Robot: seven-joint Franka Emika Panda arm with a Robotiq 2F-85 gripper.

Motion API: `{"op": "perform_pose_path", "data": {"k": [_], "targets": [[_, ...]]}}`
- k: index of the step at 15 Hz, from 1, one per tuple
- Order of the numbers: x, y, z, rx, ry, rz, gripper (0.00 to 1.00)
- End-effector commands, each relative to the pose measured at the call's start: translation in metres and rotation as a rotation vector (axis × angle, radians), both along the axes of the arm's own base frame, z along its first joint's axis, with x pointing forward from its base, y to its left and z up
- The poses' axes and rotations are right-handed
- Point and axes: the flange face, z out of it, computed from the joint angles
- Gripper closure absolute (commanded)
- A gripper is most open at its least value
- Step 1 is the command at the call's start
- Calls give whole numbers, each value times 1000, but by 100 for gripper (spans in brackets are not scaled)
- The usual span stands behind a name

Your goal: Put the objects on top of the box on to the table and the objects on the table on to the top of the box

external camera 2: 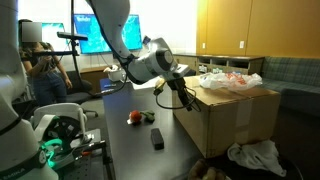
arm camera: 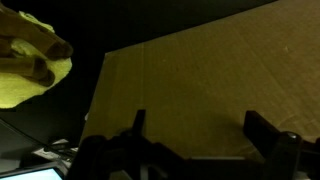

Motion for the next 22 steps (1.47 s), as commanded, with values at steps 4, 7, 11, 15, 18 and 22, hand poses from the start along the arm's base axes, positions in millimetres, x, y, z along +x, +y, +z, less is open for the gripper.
{"op": "perform_pose_path", "data": {"k": [4,7,11,15,18,22], "targets": [[0,11,-17,66,102,-12,0],[-33,19,-34,108,187,-38,0],[-84,33,-64,192,312,-126,0],[-120,52,-93,327,429,-315,0],[-125,59,-105,449,491,-467,0],[-110,55,-108,611,509,-651,0]]}}
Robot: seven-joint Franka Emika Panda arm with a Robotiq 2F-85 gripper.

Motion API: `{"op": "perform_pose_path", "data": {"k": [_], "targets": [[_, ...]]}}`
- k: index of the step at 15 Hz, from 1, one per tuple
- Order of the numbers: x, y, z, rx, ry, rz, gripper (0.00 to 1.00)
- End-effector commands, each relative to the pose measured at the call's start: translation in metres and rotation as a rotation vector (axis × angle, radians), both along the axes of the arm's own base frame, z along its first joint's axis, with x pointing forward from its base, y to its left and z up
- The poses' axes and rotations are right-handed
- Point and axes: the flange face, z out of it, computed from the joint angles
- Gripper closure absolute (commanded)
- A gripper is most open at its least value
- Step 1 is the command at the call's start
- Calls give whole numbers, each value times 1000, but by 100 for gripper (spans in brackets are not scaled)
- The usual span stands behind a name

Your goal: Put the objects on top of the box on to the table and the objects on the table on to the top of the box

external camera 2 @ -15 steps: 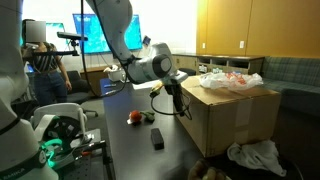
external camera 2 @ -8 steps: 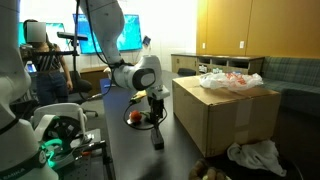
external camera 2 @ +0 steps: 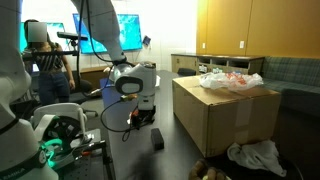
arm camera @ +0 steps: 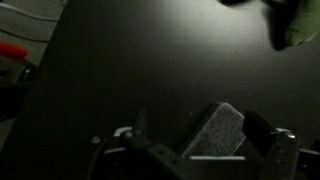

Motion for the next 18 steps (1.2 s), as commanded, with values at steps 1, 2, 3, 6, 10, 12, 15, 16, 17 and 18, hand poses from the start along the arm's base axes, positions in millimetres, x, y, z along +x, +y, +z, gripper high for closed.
{"op": "perform_pose_path", "data": {"k": [1,2,3,6,10,12,15,16,17,18], "targets": [[21,-9,-2,96,11,-166,0],[26,-12,-3,112,9,-213,0],[31,-16,-2,125,11,-260,0],[45,-27,-10,144,27,-352,0],[53,-37,-23,148,75,-392,0],[54,-41,-30,149,101,-401,0],[56,-47,-37,149,136,-410,0],[55,-49,-40,148,144,-413,0],[56,-51,-43,150,161,-423,0],[57,-51,-46,150,169,-431,0]]}}
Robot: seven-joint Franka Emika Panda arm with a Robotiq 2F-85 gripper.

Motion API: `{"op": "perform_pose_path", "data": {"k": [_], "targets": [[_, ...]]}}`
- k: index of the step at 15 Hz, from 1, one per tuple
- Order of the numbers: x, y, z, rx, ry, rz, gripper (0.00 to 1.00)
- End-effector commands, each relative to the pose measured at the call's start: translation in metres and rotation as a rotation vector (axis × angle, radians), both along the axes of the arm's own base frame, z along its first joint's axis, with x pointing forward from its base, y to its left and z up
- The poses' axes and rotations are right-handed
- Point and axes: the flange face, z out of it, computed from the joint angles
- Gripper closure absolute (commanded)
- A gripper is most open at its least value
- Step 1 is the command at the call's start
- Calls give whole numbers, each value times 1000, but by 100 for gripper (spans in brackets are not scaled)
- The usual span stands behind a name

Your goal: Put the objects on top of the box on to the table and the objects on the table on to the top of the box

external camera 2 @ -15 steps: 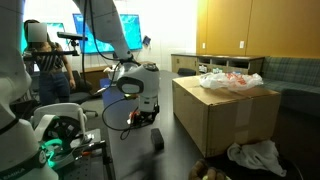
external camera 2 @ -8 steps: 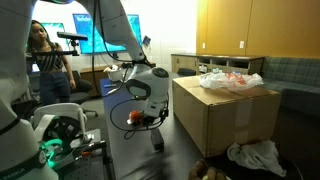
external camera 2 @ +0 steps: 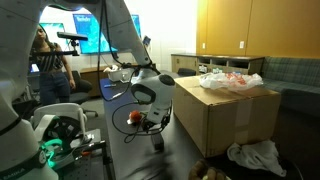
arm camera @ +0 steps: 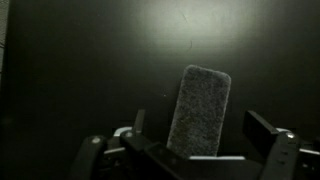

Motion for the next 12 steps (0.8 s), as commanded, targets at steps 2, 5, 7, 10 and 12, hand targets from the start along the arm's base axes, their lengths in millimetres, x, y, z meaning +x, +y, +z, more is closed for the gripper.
{"op": "perform_pose_path", "data": {"k": [2,5,7,10,12], "targets": [[9,0,-12,17,54,-49,0],[14,3,-22,19,80,-70,0],[14,6,-29,21,94,-84,0],[13,10,-38,8,121,-108,0],[11,12,-47,0,138,-125,0]]}}
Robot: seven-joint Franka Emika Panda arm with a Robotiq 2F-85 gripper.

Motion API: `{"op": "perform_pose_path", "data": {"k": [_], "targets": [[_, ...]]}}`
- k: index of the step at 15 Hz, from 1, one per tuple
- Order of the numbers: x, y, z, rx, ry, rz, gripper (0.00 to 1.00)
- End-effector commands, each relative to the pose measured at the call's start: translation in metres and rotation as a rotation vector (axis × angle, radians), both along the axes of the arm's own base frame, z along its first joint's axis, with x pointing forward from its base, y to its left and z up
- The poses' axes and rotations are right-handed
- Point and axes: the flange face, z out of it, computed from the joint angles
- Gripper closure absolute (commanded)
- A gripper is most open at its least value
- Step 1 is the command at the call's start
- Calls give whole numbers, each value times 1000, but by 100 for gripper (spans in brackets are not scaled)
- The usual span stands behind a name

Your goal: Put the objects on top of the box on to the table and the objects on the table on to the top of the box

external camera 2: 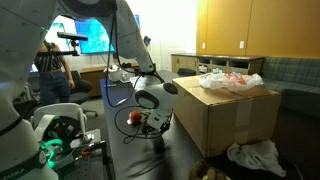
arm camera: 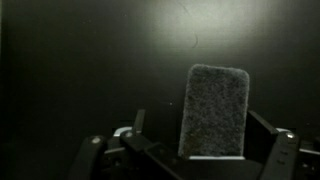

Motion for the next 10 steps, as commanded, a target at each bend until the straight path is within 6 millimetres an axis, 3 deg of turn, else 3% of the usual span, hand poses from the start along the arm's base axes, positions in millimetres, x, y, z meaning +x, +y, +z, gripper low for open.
{"op": "perform_pose_path", "data": {"k": [1,6,8,10], "targets": [[3,6,-12,-8,31,-44,0],[2,5,-15,-32,38,-68,0],[3,5,-14,-43,37,-63,26],[6,3,-10,-55,29,-59,42]]}}
